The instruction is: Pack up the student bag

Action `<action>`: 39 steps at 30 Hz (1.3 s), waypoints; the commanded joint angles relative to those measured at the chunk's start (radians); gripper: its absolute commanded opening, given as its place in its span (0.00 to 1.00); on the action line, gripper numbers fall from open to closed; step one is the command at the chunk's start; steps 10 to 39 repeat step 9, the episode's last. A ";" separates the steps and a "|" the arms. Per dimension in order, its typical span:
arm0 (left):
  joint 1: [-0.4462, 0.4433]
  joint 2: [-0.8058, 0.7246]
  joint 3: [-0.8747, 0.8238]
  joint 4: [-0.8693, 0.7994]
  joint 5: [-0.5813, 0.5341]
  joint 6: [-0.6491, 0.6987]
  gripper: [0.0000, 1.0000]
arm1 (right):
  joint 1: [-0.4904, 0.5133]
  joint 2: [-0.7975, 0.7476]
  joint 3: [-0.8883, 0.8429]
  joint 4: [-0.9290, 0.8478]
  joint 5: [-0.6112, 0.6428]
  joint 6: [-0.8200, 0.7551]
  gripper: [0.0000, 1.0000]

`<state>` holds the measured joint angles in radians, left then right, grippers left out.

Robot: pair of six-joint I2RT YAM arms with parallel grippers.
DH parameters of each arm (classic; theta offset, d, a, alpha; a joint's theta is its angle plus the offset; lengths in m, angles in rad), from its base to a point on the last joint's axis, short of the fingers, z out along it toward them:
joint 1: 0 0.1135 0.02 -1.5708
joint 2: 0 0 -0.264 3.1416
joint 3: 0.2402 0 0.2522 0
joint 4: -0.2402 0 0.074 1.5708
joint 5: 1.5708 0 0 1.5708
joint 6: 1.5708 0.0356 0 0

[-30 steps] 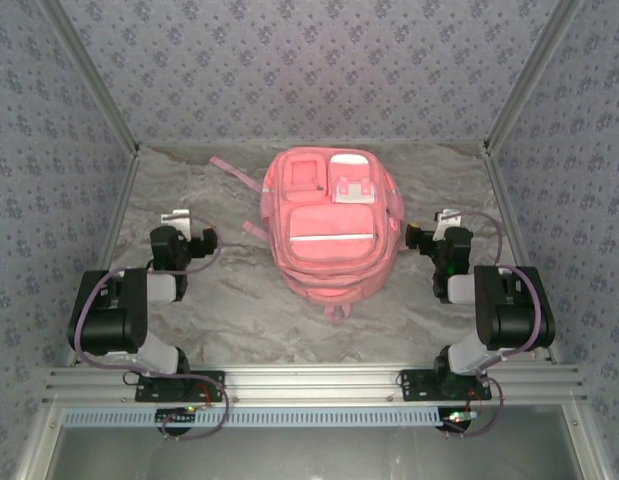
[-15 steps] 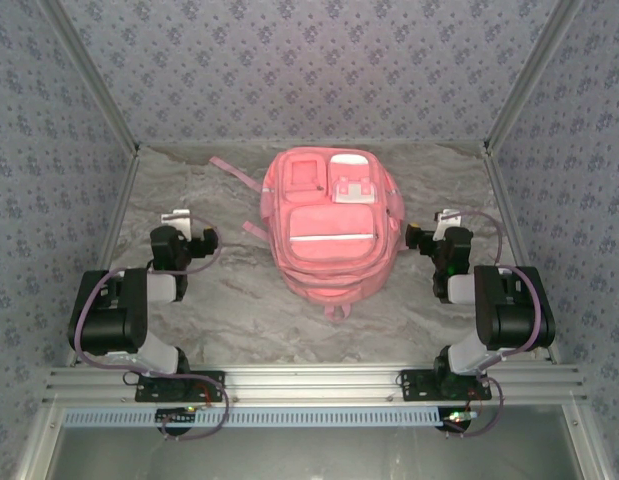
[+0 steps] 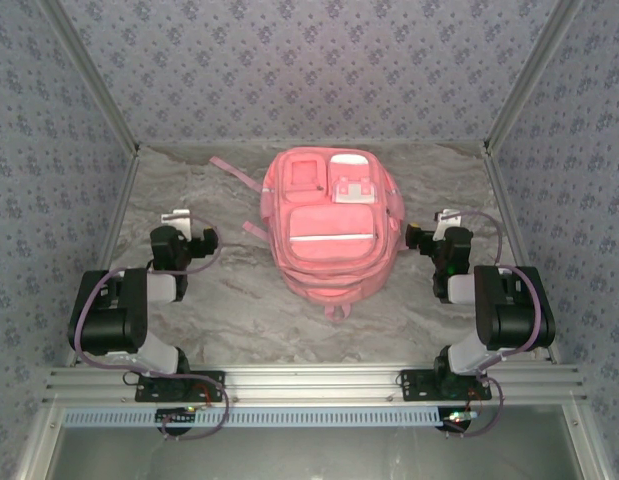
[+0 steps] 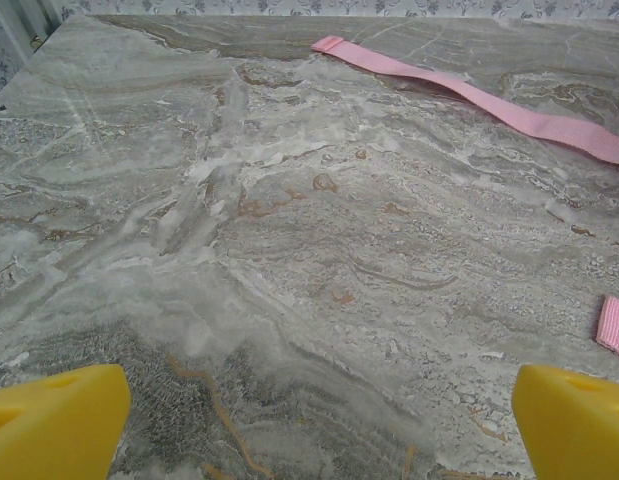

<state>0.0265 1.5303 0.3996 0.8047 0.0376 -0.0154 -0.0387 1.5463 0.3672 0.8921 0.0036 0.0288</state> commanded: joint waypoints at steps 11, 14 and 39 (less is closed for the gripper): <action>0.009 0.004 0.010 0.011 0.019 0.007 0.98 | 0.004 -0.005 0.004 -0.016 0.007 -0.009 1.00; 0.009 0.004 0.010 0.011 0.019 0.007 0.98 | 0.004 -0.005 0.004 -0.016 0.007 -0.009 1.00; 0.009 0.004 0.010 0.011 0.019 0.007 0.98 | 0.004 -0.005 0.004 -0.016 0.007 -0.009 1.00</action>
